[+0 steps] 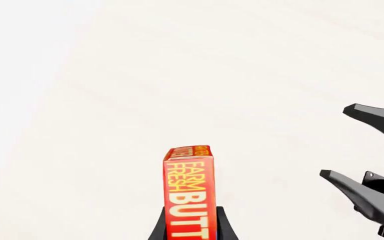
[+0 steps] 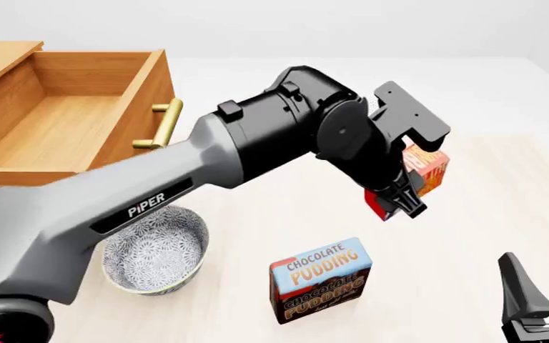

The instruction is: Put the butter at the back in the top drawer of the cabinet and close it.

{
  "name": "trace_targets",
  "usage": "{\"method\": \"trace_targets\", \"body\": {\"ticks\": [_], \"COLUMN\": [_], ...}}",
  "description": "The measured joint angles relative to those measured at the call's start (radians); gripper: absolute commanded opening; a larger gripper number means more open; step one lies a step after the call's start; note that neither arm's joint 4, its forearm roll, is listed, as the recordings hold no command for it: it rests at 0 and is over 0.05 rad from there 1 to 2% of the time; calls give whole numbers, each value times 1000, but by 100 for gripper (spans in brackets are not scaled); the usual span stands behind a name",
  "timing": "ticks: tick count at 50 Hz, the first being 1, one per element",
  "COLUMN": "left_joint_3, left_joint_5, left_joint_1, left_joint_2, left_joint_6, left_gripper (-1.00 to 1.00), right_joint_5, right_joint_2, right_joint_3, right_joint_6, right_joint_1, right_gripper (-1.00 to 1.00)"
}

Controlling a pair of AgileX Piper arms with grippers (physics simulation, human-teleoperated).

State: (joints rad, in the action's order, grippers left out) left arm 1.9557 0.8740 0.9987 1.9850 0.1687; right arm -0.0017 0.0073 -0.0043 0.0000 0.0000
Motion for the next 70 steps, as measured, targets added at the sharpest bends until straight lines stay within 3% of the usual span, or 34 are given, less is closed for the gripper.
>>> {"method": "trace_targets", "body": {"ticks": [27,70], "left_joint_3": [-151,-360], "left_joint_5": [-5,58], "left_joint_1": [-105,-384], "left_joint_2": [-209,-583], "left_joint_6": [46,145], "left_gripper": [-100,-100], "right_joint_5": [0,0], "right_joint_2": [0,0], "right_joint_3": [0,0], "right_joint_6": [0,0], "right_joint_1": [0,0], "right_gripper": [100,100]}}
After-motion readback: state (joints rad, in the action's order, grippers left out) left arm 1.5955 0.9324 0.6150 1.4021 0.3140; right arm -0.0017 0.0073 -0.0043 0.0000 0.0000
